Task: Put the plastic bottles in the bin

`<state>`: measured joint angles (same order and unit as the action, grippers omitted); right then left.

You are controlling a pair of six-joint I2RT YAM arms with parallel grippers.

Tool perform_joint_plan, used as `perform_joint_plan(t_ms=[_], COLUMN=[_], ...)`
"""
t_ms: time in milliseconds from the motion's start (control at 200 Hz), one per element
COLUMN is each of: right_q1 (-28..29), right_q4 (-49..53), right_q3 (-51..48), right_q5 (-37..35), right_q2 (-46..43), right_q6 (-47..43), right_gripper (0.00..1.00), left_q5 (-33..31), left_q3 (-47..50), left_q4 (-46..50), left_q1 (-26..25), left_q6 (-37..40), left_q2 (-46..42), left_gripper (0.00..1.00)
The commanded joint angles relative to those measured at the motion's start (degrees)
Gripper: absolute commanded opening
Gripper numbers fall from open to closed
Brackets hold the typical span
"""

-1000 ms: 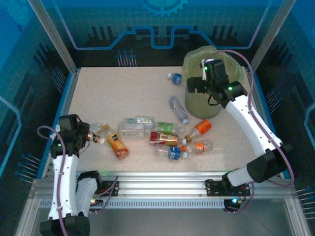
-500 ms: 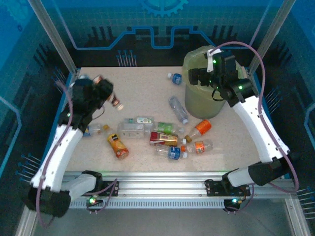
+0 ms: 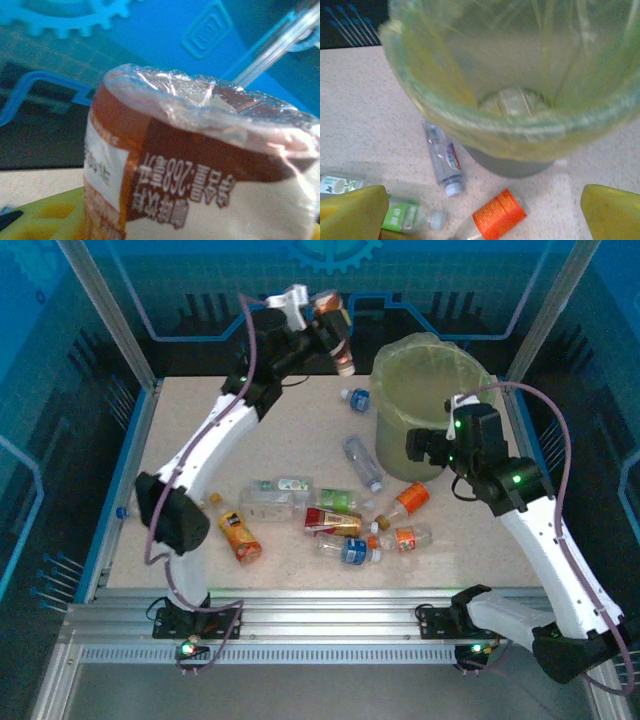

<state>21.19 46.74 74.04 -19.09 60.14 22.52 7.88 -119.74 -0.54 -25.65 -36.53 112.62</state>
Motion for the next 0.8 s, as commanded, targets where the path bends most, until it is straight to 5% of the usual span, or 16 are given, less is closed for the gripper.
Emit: perform_joint_plan(t_ms=[0,195,795], right_q1=[-0.4,-0.7,-2.1], right_q4=[3.4,6.5,12.9], right_q3=[-3.6,-9.1,-18.1], right_q5=[-2.6,-5.4,-1.4], right_q2=[-3.0,-8.2,-12.4], right_q6=[5.7,12.2,25.2], right_gripper=[1.0,1.0,1.0], left_q5=[7.3,11.7,14.4], left_q3=[-12.1,-28.3,-22.1], left_q4=[-5.0,-7.1,-9.5], left_q1=[-1.6,-3.8,-8.7], left_q6=[3.7,6.0,16.4], left_q2=[7.9,21.0,24.9], left_gripper=[0.37,0.36,0.42])
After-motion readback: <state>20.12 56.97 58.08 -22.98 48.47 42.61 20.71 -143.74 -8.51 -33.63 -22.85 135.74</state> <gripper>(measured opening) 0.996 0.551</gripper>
